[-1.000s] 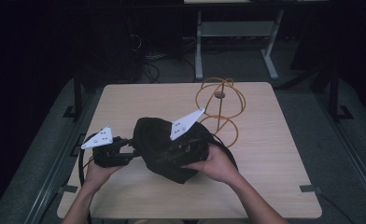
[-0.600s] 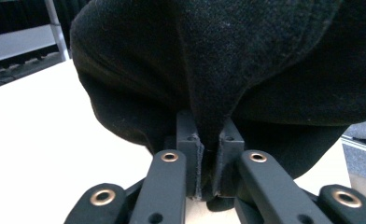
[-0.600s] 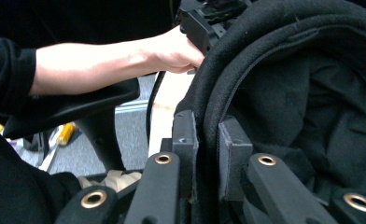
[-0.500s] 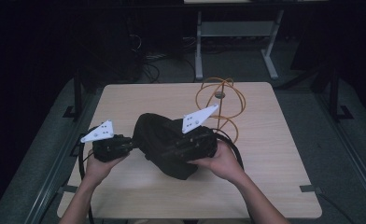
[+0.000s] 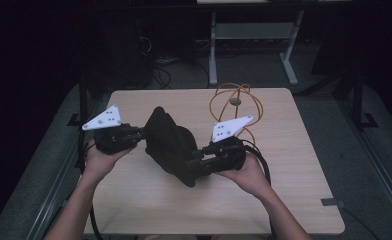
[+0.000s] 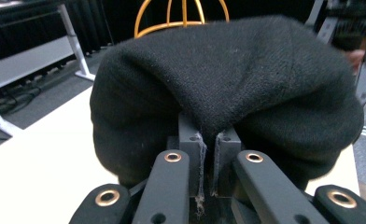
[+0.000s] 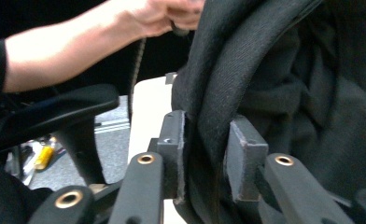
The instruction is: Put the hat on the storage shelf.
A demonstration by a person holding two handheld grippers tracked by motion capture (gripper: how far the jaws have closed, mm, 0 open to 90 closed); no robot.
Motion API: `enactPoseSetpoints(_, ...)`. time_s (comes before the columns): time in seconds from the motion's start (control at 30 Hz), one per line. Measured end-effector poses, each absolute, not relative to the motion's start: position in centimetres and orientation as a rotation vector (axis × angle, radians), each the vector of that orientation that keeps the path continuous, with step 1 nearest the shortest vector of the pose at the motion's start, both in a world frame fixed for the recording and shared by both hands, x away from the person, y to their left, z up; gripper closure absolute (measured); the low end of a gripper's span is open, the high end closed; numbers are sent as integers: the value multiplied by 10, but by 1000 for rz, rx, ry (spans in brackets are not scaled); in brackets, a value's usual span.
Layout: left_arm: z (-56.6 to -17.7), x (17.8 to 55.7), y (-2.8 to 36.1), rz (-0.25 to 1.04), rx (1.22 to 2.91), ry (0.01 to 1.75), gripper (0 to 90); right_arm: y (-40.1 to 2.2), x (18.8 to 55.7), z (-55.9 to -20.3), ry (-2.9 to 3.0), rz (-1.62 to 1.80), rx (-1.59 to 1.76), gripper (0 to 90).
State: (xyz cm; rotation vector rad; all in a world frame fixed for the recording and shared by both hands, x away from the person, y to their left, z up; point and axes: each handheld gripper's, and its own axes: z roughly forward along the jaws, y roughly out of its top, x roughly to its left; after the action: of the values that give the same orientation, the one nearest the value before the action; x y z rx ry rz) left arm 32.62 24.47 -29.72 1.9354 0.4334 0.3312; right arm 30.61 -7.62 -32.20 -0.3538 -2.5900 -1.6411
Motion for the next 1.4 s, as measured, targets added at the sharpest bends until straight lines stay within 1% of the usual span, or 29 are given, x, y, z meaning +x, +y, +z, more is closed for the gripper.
enactPoseSetpoints(0.07, -284, 329, 238, 354, 1958, 423, 858, -80, 305, -324, -2611, -1656, -361, 649)
enactPoseSetpoints(0.13, -280, 330, 238, 363, 1965, 420, 858, -87, 302, -326, -2609, -1684, -376, 583)
enactPoseSetpoints(0.2, -271, 334, 238, 373, 1970, 426, 858, -97, 299, -327, -2611, -1716, -404, 536)
enactPoseSetpoints(0.23, -271, 334, 238, 373, 1970, 426, 858, -97, 299, -327, -2611, -1716, -404, 536)
enactPoseSetpoints(0.27, -267, 336, 239, 377, 1974, 428, 858, -111, 294, -329, -2627, -1744, -438, 491)
enactPoseSetpoints(0.37, -260, 341, 242, 377, 1967, 435, 858, -129, 288, -334, -2669, -1771, -489, 442)
enactPoseSetpoints(0.43, -257, 345, 242, 369, 1962, 438, 858, -143, 286, -340, -2685, -1767, -531, 433)
enactPoseSetpoints(0.47, -257, 345, 242, 369, 1962, 438, 857, -143, 286, -340, -2685, -1767, -531, 433)
enactPoseSetpoints(0.5, -254, 349, 240, 359, 1966, 432, 858, -156, 283, -347, -2701, -1758, -578, 413)
enactPoseSetpoints(0.6, -252, 352, 238, 350, 1974, 425, 858, -169, 282, -355, -2722, -1738, -630, 394)
enactPoseSetpoints(0.63, -249, 356, 235, 333, 1985, 422, 857, -182, 281, -364, -2726, -1726, -685, 381)
enactPoseSetpoints(0.73, -246, 359, 233, 325, 1990, 423, 857, -193, 280, -372, -2725, -1724, -721, 365)
enactPoseSetpoints(0.77, -243, 363, 231, 315, 1991, 423, 857, -205, 278, -380, -2724, -1722, -777, 344)
enactPoseSetpoints(0.83, -240, 366, 229, 304, 1989, 419, 857, -215, 276, -387, -2742, -1698, -821, 328)
enactPoseSetpoints(0.97, -233, 372, 227, 287, 1979, 417, 857, -231, 274, -399, -2737, -1685, -889, 316)
enactPoseSetpoints(1.0, -229, 376, 225, 280, 1971, 420, 857, -243, 272, -404, -2719, -1696, -932, 313)
enactPoseSetpoints(1.17, -218, 386, 220, 260, 1944, 413, 857, -257, 269, -407, -2759, -1692, -980, 312)
enactPoseSetpoints(1.4, -197, 398, 204, 253, 1959, 386, 856, -268, 268, -407, -2748, -1721, -1030, 309)
